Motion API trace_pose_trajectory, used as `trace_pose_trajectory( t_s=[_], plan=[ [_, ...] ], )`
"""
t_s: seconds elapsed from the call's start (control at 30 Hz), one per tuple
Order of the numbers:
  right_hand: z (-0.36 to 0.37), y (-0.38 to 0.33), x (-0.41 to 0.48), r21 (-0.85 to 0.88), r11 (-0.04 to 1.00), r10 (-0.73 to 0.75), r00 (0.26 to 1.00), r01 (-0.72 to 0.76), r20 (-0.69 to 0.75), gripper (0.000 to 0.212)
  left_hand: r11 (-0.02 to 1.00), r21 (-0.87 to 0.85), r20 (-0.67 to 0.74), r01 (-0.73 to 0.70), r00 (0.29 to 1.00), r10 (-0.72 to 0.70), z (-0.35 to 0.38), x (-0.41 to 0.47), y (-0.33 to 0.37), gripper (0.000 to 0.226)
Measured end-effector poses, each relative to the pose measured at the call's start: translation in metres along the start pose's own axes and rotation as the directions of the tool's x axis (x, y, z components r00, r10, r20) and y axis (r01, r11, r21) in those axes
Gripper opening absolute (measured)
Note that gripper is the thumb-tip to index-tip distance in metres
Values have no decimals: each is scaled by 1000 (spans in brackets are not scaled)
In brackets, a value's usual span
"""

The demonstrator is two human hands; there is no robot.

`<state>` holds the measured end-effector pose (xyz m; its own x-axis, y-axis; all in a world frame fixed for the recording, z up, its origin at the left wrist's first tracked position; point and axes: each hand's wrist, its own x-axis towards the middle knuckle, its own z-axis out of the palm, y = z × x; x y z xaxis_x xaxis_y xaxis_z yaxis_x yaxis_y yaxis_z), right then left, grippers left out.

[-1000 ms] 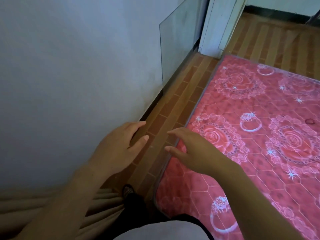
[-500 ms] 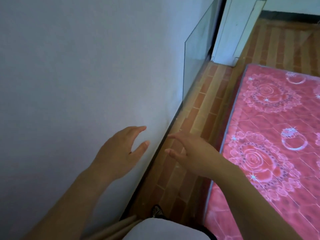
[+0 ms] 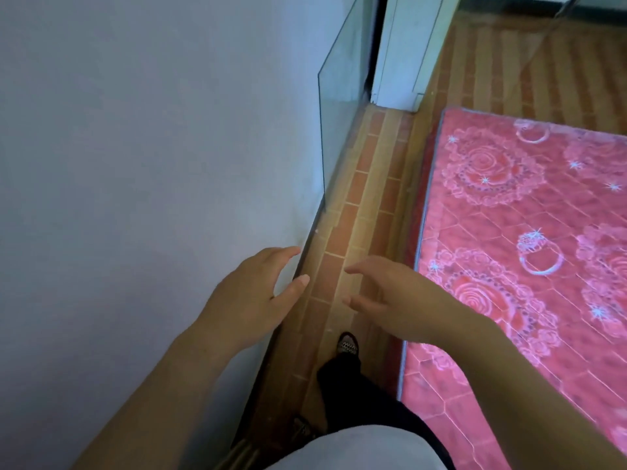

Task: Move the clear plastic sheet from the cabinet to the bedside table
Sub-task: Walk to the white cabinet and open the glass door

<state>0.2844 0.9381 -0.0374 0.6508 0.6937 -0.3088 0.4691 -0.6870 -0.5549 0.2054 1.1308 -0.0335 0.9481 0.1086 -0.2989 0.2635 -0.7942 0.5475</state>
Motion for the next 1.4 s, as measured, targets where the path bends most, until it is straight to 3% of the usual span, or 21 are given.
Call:
trace_pose_trajectory(
  t_s=[0.5,0.63,0.93,1.4],
  plan=[
    [-188,172,106,135,978,191,952,-162,-240,47,943,151,82,-296,955,286,-36,299,157,51],
    [-226,206,127,168,971,214,937,-172,-277,46,933,166,139,-320,944,300,-38,351,187,52],
    [-285,279,206,198,946,307,905,-257,-295,52,906,160,202,-392,911,359,-50,485,212,53],
    [-441,353,445,164,951,304,884,-261,-354,46,879,194,164,-435,898,408,-144,768,229,52]
  ],
)
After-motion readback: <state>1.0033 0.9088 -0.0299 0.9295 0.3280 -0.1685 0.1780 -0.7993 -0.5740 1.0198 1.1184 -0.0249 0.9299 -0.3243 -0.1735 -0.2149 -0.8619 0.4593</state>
